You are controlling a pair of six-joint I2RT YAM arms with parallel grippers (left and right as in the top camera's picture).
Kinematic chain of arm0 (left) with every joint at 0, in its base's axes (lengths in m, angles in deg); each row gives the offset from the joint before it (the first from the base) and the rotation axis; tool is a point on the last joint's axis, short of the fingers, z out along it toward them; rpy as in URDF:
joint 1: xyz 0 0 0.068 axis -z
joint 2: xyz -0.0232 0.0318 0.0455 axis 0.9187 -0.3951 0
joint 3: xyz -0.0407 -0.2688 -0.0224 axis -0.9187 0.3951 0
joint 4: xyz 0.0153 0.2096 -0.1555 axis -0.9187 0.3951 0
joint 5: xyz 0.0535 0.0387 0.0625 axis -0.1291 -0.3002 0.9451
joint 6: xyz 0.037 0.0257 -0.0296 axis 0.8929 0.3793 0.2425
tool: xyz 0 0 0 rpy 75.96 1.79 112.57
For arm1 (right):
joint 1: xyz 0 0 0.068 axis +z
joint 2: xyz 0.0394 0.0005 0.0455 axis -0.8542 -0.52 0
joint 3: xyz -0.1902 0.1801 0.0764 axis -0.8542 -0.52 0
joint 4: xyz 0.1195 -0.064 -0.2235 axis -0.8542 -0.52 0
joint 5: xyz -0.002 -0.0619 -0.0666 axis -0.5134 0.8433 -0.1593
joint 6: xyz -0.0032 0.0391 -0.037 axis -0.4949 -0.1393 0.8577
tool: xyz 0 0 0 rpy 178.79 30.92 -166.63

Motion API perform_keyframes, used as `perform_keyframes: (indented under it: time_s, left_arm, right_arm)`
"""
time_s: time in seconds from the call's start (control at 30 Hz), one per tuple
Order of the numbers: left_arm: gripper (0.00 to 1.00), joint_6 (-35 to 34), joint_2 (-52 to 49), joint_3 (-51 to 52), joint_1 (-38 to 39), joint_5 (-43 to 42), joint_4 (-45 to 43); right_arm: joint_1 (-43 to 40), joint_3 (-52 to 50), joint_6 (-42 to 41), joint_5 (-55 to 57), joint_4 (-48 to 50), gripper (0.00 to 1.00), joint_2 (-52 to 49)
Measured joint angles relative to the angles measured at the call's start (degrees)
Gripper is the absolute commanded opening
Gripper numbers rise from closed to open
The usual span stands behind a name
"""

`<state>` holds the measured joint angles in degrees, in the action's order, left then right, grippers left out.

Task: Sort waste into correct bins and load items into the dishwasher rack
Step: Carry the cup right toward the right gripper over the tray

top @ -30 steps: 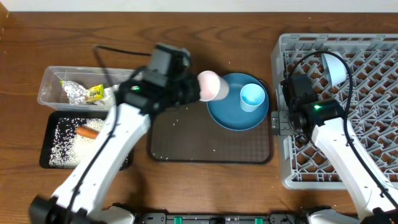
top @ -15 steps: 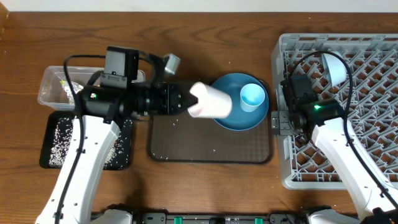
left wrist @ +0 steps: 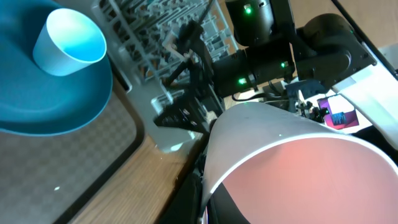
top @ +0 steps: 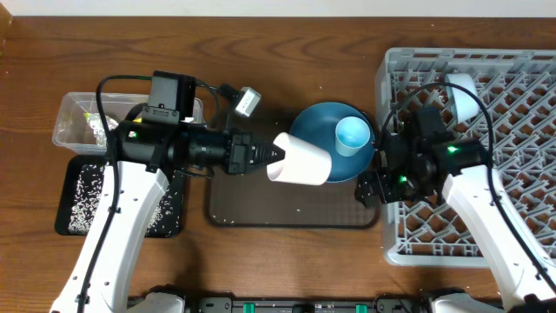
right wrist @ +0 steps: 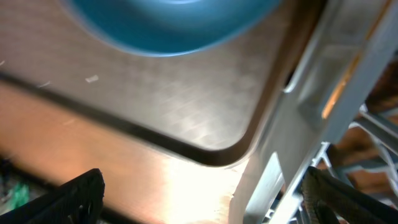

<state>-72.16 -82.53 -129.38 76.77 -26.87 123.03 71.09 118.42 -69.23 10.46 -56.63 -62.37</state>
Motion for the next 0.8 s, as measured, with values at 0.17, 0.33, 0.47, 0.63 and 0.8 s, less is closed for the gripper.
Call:
perform_keyframes:
  time_s: [0.17, 0.33, 0.47, 0.63, 0.8]
  left_arm:
    - [0.06, 0.0, 0.0, 0.0, -5.1, -2.1, 0.6]
    - [0.06, -0.1, 0.0, 0.0, -9.9, -5.2, 3.1]
    - [0.07, -0.1, 0.0, 0.0, -9.9, -6.3, 5.3]
    - [0.06, 1.4, 0.0, 0.0, -7.2, -7.0, 8.9]
    - [0.06, 2.5, 0.0, 0.0, -1.9, -7.2, 9.6]
  right_arm:
    - [-5.2, 0.0, 5.0, -15.2, -0.9, 0.99, 5.4]
    - [-14.7, 0.0, 6.8, -24.7, -2.5, 0.99, 11.7]
    - [-19.0, 0.0, 7.3, -29.1, -4.2, 0.99, 14.8]
    - [-20.1, 0.0, 11.6, -36.9, -7.6, 0.98, 16.9]
    - [-20.1, 0.0, 22.9, -45.4, -15.1, 0.99, 17.6]
